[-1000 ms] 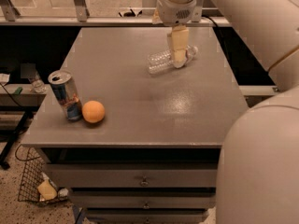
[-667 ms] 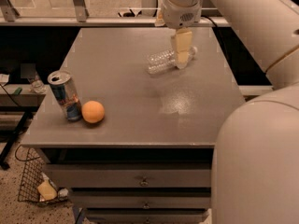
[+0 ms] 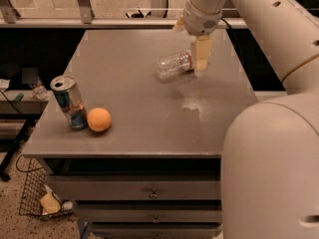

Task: Place water bottle upright

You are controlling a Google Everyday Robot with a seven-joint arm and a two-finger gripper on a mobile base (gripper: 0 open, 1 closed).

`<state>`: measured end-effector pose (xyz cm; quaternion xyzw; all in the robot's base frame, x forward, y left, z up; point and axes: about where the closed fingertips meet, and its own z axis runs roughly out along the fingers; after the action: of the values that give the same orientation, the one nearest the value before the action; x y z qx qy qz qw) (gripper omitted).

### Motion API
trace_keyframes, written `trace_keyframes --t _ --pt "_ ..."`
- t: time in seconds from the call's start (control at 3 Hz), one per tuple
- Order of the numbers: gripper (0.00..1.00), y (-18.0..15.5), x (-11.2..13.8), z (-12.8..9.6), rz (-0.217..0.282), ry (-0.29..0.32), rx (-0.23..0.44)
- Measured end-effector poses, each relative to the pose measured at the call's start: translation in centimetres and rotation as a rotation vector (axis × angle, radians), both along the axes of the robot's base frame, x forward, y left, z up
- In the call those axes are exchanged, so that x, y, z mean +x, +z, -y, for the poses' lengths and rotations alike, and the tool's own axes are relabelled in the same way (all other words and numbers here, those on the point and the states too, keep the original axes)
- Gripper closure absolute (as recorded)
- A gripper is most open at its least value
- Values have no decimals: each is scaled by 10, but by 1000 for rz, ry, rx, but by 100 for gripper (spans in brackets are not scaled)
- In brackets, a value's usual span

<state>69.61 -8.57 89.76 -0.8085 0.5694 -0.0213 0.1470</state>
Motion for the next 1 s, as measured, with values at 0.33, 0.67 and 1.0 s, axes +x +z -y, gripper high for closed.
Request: trace_keyframes --t 0.33,0.67,1.0 --pt "0 -12 9 4 -31 -3 24" --pt "0 -23 18 2 -55 4 29" --pt "17 -35 26 0 -75 3 35"
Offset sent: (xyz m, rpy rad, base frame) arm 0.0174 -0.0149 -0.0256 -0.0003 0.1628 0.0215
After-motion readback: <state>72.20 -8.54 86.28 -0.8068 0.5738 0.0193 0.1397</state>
